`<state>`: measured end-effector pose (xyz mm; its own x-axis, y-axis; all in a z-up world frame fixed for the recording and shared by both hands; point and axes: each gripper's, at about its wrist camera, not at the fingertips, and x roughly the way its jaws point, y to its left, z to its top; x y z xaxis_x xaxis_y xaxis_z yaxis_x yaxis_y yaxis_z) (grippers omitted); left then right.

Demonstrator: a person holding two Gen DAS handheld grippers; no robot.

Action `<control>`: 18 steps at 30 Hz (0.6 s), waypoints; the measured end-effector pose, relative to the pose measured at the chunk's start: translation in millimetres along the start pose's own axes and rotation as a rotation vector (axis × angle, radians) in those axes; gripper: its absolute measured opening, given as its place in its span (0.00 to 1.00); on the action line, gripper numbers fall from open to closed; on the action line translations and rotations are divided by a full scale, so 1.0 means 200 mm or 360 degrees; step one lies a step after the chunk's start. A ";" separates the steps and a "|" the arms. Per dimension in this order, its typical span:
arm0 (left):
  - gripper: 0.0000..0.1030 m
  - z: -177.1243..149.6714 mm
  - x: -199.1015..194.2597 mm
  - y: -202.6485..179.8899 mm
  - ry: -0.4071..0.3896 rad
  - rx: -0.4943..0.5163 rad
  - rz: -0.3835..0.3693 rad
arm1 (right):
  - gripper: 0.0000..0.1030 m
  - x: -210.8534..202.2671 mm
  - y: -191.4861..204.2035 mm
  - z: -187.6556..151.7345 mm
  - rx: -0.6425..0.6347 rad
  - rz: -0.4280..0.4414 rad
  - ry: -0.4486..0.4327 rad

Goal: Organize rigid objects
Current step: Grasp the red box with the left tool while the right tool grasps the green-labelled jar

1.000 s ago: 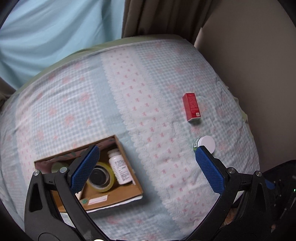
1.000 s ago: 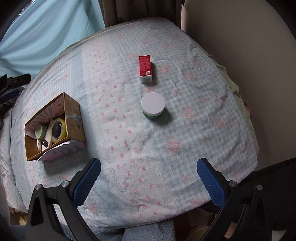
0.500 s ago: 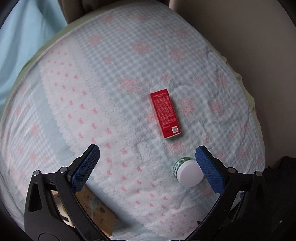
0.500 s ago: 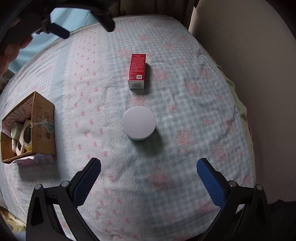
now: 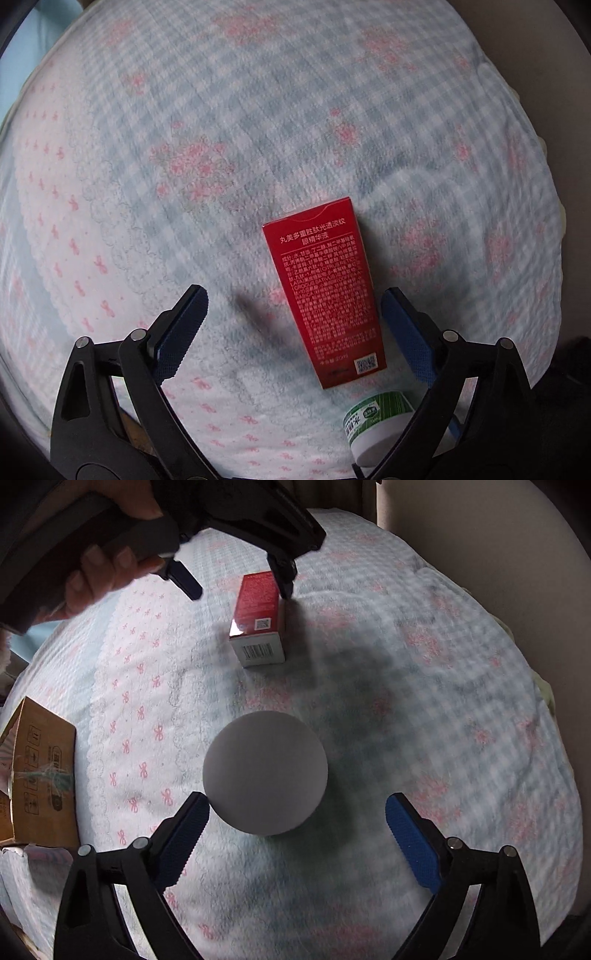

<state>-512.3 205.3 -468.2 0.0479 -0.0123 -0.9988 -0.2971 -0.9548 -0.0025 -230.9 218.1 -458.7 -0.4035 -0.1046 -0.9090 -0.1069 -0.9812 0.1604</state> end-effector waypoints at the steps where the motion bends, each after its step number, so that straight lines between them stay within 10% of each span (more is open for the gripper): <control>1: 0.90 0.00 0.02 0.00 0.0007 -0.0021 0.0005 | 0.87 0.02 0.02 0.00 -0.0033 0.0001 -0.0007; 8: 0.79 -0.02 0.08 -0.04 -0.0002 -0.0022 0.0023 | 0.72 0.14 0.07 0.00 -0.0144 0.0038 -0.0042; 13: 0.46 -0.03 0.06 -0.12 -0.0045 0.0075 0.0016 | 0.65 0.15 0.10 0.04 -0.0184 0.0036 -0.0114; 18: 0.45 -0.04 0.05 -0.15 -0.0062 0.0094 0.0060 | 0.65 0.15 0.10 0.06 -0.0178 0.0070 -0.0108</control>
<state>-495.1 230.9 -478.3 -0.0013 -0.0351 -0.9994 -0.3540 -0.9346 0.0333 -255.1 197.9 -477.6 -0.4665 -0.1404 -0.8733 0.0128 -0.9883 0.1521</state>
